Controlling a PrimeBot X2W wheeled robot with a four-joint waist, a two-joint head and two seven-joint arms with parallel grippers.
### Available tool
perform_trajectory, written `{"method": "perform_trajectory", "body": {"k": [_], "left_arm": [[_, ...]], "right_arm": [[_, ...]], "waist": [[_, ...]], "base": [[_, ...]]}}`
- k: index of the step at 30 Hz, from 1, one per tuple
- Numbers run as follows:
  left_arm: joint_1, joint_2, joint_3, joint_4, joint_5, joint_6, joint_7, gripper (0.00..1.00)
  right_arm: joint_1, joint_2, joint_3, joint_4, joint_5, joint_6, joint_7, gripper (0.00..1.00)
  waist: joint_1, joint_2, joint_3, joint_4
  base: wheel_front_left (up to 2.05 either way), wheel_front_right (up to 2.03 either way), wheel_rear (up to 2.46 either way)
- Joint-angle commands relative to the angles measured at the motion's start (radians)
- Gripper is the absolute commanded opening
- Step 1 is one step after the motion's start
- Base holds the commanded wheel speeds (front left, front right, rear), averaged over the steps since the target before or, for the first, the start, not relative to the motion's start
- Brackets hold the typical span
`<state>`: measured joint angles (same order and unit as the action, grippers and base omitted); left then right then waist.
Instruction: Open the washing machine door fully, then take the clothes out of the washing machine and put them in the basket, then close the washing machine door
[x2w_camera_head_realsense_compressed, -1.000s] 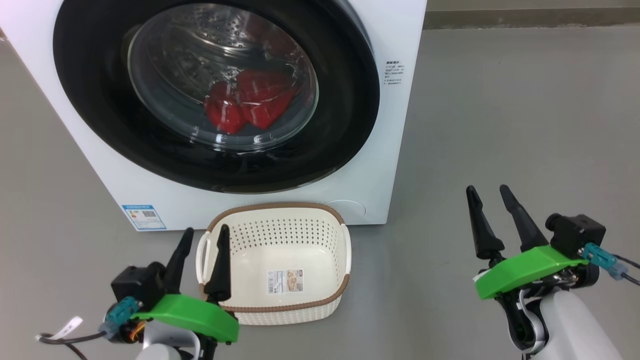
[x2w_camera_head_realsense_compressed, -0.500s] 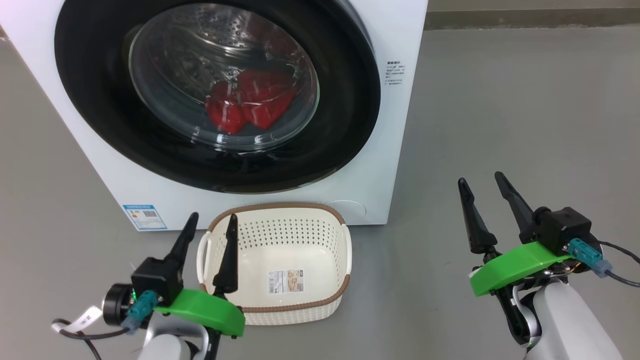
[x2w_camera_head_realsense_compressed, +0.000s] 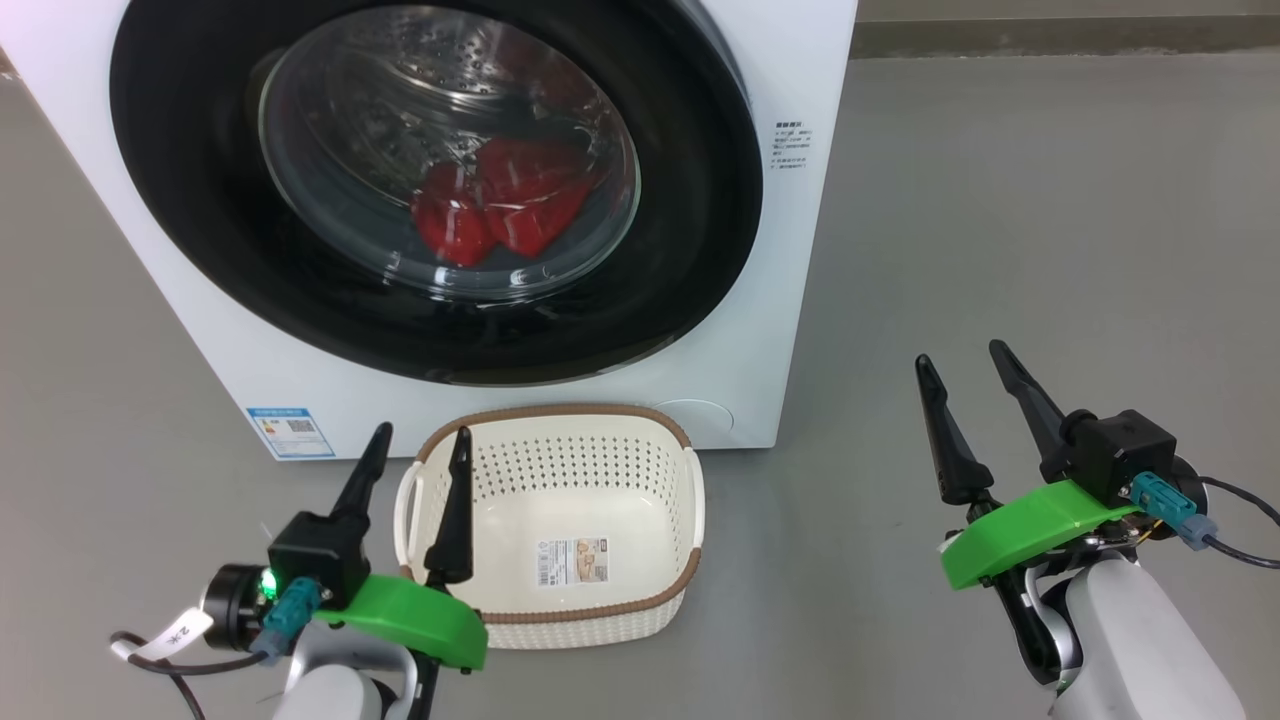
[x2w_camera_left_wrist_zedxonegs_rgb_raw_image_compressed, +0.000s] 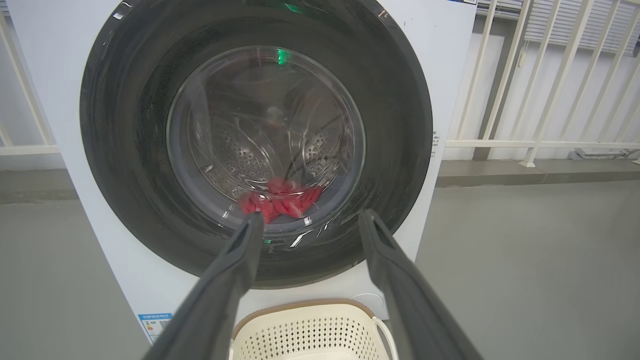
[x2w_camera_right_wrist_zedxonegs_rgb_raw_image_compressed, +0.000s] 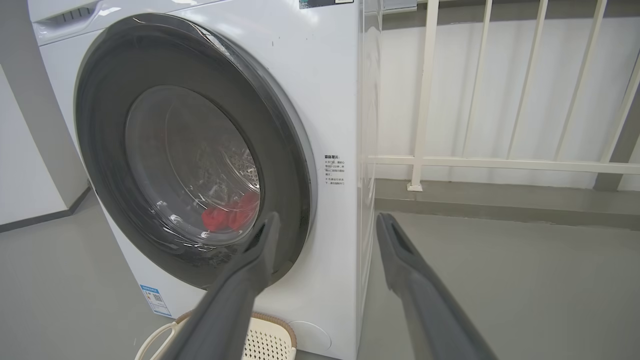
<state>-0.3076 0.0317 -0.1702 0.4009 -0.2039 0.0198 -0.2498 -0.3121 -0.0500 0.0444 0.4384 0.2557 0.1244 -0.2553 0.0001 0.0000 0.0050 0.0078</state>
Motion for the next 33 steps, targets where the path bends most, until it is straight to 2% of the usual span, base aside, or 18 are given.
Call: {"method": "perform_trajectory", "body": {"k": [1, 18, 19, 20, 21, 29, 33], "left_arm": [[-0.040, 0.018, 0.031, -0.018, -0.005, 0.010, -0.012, 1.00], [-0.079, 0.018, 0.020, -0.093, -0.017, 0.012, -0.012, 1.00], [-0.082, 0.018, 0.019, -0.098, -0.017, 0.012, -0.012, 1.00], [-0.086, 0.018, 0.018, -0.102, -0.015, 0.013, -0.012, 1.00], [-0.090, 0.018, 0.015, -0.105, -0.007, 0.015, -0.012, 1.00], [-0.125, 0.018, -0.002, -0.177, 0.000, 0.022, -0.012, 1.00], [-0.138, 0.018, -0.011, -0.218, 0.000, 0.023, -0.012, 1.00]], "right_arm": [[-0.045, 0.000, 0.017, -0.018, -0.006, 0.006, -0.006, 1.00], [-0.126, 0.000, -0.011, -0.003, 0.024, 0.006, -0.006, 1.00], [-0.137, 0.000, -0.014, -0.001, 0.027, 0.006, -0.006, 0.73], [-0.149, 0.000, -0.017, 0.001, 0.029, 0.006, -0.006, 0.33], [-0.162, 0.000, -0.018, 0.004, 0.037, 0.006, -0.006, 0.00], [-0.286, 0.000, -0.020, 0.058, 0.211, 0.006, -0.006, 0.00], [-0.355, 0.000, -0.020, 0.085, 0.261, 0.006, -0.006, 0.00]], "waist": [[0.0000, 0.0000, 0.001, 0.000], [0.0000, 0.0000, 0.114, 0.018], [0.0000, 0.0000, 0.124, 0.020], [0.0000, 0.0000, 0.134, 0.023], [0.0000, 0.0000, 0.145, 0.026], [0.0000, 0.0000, 0.236, 0.044], [0.0000, 0.0000, 0.282, 0.052]], "base": [[0.00, 0.00, 0.00], [0.00, 0.00, 0.00], [0.00, 0.00, 0.00], [0.00, 0.00, 0.00], [0.00, 0.00, 0.00], [0.00, 0.00, 0.00], [0.00, 0.00, 0.00]]}}
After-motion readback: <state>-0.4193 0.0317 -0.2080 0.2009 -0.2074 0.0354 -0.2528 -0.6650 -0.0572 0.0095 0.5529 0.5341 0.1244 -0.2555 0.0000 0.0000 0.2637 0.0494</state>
